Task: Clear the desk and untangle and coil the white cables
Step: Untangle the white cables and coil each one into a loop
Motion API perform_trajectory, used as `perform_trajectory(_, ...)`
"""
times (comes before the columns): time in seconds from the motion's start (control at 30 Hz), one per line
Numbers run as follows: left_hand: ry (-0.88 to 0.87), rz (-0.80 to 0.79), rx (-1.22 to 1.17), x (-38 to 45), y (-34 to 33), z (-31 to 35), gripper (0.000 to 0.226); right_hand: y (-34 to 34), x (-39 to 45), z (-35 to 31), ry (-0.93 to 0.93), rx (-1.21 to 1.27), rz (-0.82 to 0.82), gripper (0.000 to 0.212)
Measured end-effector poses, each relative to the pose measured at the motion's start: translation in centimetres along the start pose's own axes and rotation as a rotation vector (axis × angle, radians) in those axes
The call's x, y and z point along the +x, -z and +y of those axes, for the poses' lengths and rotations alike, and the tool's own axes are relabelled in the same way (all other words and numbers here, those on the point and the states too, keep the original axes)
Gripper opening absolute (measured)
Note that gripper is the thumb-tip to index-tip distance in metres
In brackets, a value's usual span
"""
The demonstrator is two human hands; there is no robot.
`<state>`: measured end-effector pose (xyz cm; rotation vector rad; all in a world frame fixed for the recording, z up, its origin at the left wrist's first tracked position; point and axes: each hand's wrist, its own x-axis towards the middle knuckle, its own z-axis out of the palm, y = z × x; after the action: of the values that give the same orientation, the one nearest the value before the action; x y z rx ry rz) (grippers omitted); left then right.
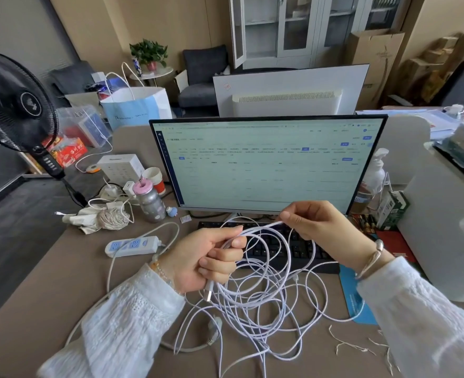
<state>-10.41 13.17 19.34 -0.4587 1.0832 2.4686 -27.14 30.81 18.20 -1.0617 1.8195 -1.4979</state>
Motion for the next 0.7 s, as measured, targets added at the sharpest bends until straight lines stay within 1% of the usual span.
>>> perform_trajectory(0.1, -0.044, 0.005, 0.016, 0.0, -0.2, 0.0, 0.027, 0.2, 0.1, 0.3, -0.003, 0.084, 0.043, 0.028)
perform_trajectory(0.2, -0.072, 0.025, 0.005, 0.1, -0.2, -0.2, 0.028, 0.5, 0.1, 0.5, -0.033, 0.167, 0.01, 0.028)
perform_trajectory(0.23, -0.075, 0.022, 0.0, 0.1, -0.2, -0.2, 0.028, 0.6, 0.0, 0.4, -0.059, 0.164, -0.032, 0.03)
perform_trajectory(0.33, -0.081, 0.032, -0.008, 0.3, -0.3, -0.4, 0.029, 0.2, -0.7, -0.3, -0.125, 0.048, -0.219, 0.036)
perform_trajectory(0.4, -0.084, 0.062, -0.003, 0.7, -0.9, -0.5, 0.033, -0.7, -0.8, -1.0, -0.093, 0.041, -0.351, 0.033)
perform_trajectory(0.43, -0.088, 0.075, 0.0, 0.8, -1.3, -0.6, 0.034, -1.2, -0.8, -1.0, -0.069, 0.045, -0.386, 0.03)
perform_trajectory(0.47, -0.096, 0.083, -0.001, 1.0, -1.6, -0.6, 0.033, -1.6, -0.6, -0.9, -0.053, 0.056, -0.383, 0.027)
perform_trajectory(0.53, -0.114, 0.079, -0.017, 1.2, -1.9, -0.6, 0.033, -1.9, -0.2, -0.4, -0.045, 0.093, -0.304, 0.026)
perform_trajectory(0.6, -0.128, 0.038, -0.044, 1.1, -1.7, -0.6, 0.033, -1.7, 0.0, 0.2, -0.058, 0.188, -0.249, 0.03)
perform_trajectory(0.7, -0.16, -0.024, -0.089, 1.1, -1.3, -0.8, 0.027, -2.0, -0.1, 0.5, -0.171, 0.568, -0.304, 0.034)
